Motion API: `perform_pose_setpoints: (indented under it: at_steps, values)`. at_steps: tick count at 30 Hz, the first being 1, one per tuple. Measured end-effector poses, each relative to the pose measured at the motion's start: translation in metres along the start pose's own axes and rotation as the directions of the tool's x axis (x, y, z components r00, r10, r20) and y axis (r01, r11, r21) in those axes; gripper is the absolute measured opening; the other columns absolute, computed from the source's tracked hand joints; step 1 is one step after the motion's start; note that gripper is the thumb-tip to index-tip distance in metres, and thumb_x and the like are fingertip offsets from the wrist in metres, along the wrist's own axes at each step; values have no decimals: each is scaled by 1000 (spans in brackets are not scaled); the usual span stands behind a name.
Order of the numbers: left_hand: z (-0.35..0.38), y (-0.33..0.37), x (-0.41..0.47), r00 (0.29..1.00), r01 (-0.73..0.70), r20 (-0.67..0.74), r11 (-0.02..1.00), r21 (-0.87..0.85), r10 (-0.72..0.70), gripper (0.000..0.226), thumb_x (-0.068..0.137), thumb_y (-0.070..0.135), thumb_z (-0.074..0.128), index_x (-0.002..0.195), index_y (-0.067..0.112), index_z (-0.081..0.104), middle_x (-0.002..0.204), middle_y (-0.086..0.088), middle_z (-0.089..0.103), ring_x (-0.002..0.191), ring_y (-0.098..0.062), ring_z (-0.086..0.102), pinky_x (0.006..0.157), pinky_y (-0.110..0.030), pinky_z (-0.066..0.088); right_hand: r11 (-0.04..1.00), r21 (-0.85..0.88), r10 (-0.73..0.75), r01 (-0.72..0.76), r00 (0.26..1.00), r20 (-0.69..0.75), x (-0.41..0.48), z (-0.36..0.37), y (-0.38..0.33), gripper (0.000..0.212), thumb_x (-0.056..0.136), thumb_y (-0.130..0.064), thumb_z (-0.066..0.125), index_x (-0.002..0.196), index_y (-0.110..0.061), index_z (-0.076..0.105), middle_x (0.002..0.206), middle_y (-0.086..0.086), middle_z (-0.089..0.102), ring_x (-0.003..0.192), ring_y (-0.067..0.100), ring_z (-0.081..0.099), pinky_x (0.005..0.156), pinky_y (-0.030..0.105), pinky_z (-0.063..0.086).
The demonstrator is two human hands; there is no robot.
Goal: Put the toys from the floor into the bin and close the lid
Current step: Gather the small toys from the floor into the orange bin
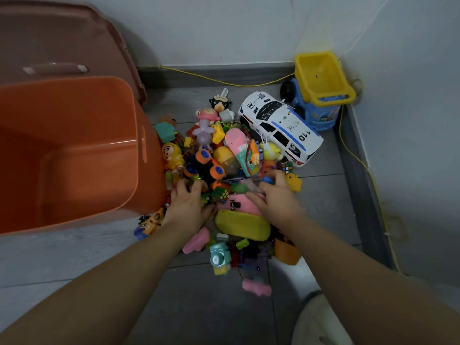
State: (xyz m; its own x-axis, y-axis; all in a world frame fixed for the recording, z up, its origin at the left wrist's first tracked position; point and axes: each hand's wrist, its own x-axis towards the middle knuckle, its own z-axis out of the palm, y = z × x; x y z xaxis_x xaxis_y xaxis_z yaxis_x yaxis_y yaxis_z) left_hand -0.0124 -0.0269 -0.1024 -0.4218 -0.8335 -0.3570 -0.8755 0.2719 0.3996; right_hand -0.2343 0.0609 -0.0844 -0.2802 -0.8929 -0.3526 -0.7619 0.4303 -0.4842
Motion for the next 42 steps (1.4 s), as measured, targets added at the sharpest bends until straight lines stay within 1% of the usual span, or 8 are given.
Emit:
perform_pose_setpoints:
  at_steps: [6, 9, 17, 21, 25, 32, 36, 42]
  values:
    - [9, 14, 3, 996, 73, 45, 989, 131, -79, 74, 81, 53, 72, 137, 40, 25, 147, -16, 17, 125, -44, 35, 90, -55, 49, 992, 19, 123, -122, 985, -121, 0, 10, 3, 53, 91, -58, 58, 128, -20, 54, 144, 15, 33, 126, 40, 40, 102, 48, 40]
    - [7, 14, 5, 996, 58, 62, 991, 122, -66, 68, 84, 44, 73, 135, 37, 29, 138, -16, 21, 119, -43, 39, 89, -54, 48, 965, 19, 259, -260, 964, 68, 8, 10, -6, 70, 88, -59, 59, 149, -36, 34, 156, 15, 19, 135, 45, 31, 109, 50, 34]
    - [-11, 5, 9, 997, 62, -43, 989, -134, -69, 32, 88, 14, 62, 114, 21, 44, 118, -16, 41, 67, -36, 50, 58, -35, 36, 889, 281, 340, -362, 932, 125, 18, 13, -18, 48, 87, -49, 68, 124, -19, 63, 130, 17, 41, 103, 27, 49, 94, 31, 42]
    - [-22, 8, 5, 999, 27, -25, 990, -141, -31, 29, 89, 16, 61, 111, 23, 44, 111, -10, 42, 71, -34, 52, 61, -36, 39, 882, 347, 314, -320, 946, 76, 11, 7, -20, 41, 96, -52, 53, 108, -15, 66, 119, 17, 45, 106, 28, 48, 90, 30, 39]
    - [-34, 14, 0, 1000, 12, -15, 985, -173, -14, 27, 90, 19, 63, 109, 22, 44, 105, -6, 41, 67, -27, 49, 60, -34, 35, 846, 438, 326, -305, 945, 29, 8, -12, -30, 50, 102, -55, 38, 124, -20, 66, 135, 16, 42, 123, 30, 46, 105, 34, 33]
    - [-62, 26, -7, 1000, -2, 0, 982, -189, 2, 29, 88, 18, 62, 104, 28, 40, 112, -6, 39, 75, -30, 51, 64, -37, 40, 939, 308, 175, -152, 983, -48, 6, -58, -44, 14, 94, -38, 59, 88, -25, 60, 112, 8, 48, 104, 17, 44, 79, 29, 32]
    - [-87, 39, -9, 1000, -17, -18, 983, -183, 14, 30, 88, 19, 63, 109, 25, 42, 113, -7, 40, 79, -33, 55, 73, -44, 50, 957, 283, 97, -60, 988, -118, 7, -88, -62, 7, 92, -31, 63, 87, -28, 59, 112, 9, 49, 87, 0, 42, 71, 22, 32]
    - [-137, 63, -13, 989, -119, -115, 960, -252, 93, 30, 86, 22, 65, 101, 29, 40, 108, -3, 39, 78, -29, 55, 73, -40, 49, 957, 290, 80, -3, 963, -257, 12, -136, -102, 3, 92, -28, 63, 93, -25, 63, 112, 7, 46, 91, 11, 44, 78, 23, 31]
